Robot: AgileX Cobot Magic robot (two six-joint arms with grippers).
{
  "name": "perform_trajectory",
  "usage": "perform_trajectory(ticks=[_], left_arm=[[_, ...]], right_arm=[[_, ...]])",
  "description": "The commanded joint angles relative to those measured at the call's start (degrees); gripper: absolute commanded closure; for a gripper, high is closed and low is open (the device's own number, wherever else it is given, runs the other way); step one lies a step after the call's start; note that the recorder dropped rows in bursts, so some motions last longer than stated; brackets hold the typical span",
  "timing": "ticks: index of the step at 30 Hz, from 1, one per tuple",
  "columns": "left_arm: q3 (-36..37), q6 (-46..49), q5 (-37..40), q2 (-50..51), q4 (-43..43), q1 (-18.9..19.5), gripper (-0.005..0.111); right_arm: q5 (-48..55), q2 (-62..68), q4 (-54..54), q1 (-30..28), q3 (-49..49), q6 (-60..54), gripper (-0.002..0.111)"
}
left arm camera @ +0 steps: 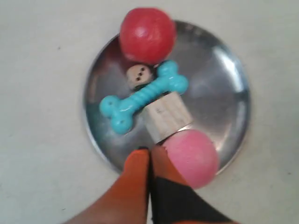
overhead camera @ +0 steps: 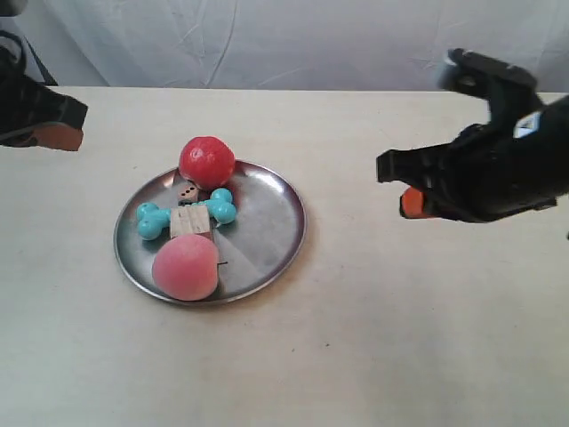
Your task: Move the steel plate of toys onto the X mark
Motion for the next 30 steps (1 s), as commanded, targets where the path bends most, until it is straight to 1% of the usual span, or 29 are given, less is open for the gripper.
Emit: perform_trajectory(ticks=[1, 3, 6, 12, 21, 25, 28, 30], left_arm=[[10.7, 7.0, -8.2, -14.1, -9.1, -1.7, 0.107], [14.7, 7.4, -11.5, -19.5, -9.8, -1.7, 0.107], [19.2, 7.1, -16.4, -25.3, -8.4, -1.7, 0.107], [20.4, 7.4, -16.2, -31.6, -6.7, -1.6, 0.107], [20.4, 7.4, -16.2, -33.1, -6.7, -1.6, 0.107], [20.4, 7.4, -16.2, -33.1, -6.7, -1.6, 0.107], [20.4, 7.4, -16.5, -33.1, -6.7, -1.6, 0.107], [20.4, 7.4, -16.5, -33.1, -6.8, -1.6, 0.107]], right_arm=[[-2.9, -15.5, -0.7, -0.1, 6.4, -2.9, 0.108], [-4.2, -21.5, -0.7, -0.1, 8.6, -3.7, 0.108], [-5.7, -28.4, -0.9, -0.1, 10.9, -3.7, 0.108], [-5.1, -35.4, -1.7, -0.2, 11.5, -3.7, 0.108], [-5.1, -37.6, -1.7, -0.2, 11.5, -3.7, 0.108], [-5.3, -40.7, -3.1, -0.5, 11.5, -3.7, 0.108], [-5.1, -45.0, -5.5, -2.5, 12.2, -4.0, 0.108], [-5.5, -49.3, -6.4, -5.8, 15.1, -4.0, 0.108]])
